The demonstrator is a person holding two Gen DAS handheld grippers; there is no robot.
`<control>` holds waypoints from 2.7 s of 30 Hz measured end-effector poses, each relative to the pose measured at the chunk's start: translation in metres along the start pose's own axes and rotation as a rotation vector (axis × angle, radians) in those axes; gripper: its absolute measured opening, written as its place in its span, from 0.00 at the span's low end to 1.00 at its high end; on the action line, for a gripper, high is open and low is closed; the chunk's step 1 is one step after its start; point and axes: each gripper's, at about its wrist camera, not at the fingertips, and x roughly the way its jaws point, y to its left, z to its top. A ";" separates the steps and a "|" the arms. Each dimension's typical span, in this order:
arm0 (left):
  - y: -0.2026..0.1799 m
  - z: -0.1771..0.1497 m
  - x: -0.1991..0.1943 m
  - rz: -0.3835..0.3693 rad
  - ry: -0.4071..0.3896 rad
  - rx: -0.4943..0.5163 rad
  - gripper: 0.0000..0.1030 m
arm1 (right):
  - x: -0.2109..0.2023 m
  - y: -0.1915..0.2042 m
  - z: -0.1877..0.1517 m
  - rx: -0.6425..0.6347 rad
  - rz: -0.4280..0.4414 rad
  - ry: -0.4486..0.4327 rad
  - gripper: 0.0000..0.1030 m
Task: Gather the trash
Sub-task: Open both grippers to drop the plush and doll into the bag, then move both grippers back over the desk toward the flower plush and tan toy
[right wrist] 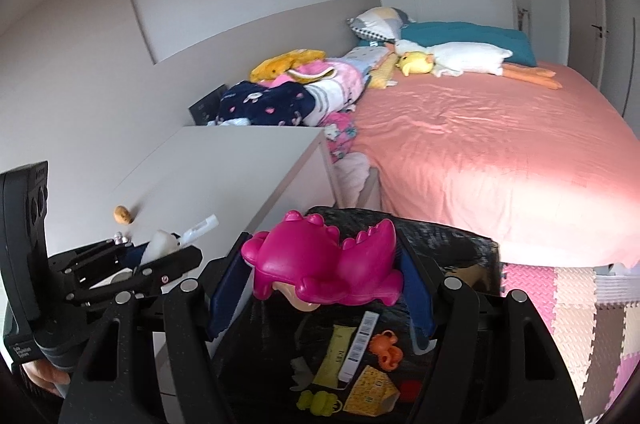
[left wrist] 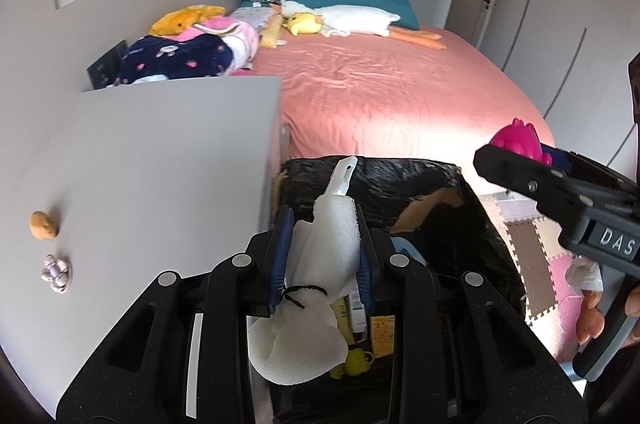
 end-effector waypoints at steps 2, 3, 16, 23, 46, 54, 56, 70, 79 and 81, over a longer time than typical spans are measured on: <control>-0.006 0.001 0.002 -0.011 0.007 0.011 0.28 | -0.003 -0.007 0.000 0.010 -0.011 -0.004 0.67; -0.009 0.001 0.004 -0.019 0.013 0.016 0.28 | -0.004 -0.010 0.000 0.018 -0.018 -0.008 0.67; -0.029 -0.010 0.014 0.003 0.072 0.083 0.95 | -0.017 -0.051 -0.001 0.131 -0.117 -0.091 0.96; -0.019 -0.009 0.012 0.017 0.071 0.063 0.95 | -0.014 -0.049 0.001 0.119 -0.121 -0.101 0.96; 0.040 -0.023 0.007 0.098 0.081 -0.058 0.95 | 0.017 0.002 0.008 0.066 0.003 -0.055 0.96; 0.067 -0.031 0.001 0.144 0.075 -0.097 0.95 | 0.034 0.031 0.009 0.028 0.050 -0.035 0.96; 0.073 -0.033 0.000 0.151 0.073 -0.105 0.95 | 0.038 0.038 0.009 0.023 0.059 -0.029 0.96; 0.136 -0.048 -0.012 0.250 0.057 -0.195 0.95 | 0.071 0.093 0.014 -0.022 0.152 0.006 0.96; 0.178 -0.060 -0.023 0.324 0.012 -0.278 0.86 | 0.086 0.124 0.015 -0.059 0.196 0.011 0.96; 0.191 -0.063 -0.022 0.328 0.018 -0.312 0.79 | 0.090 0.131 0.015 -0.071 0.203 0.018 0.96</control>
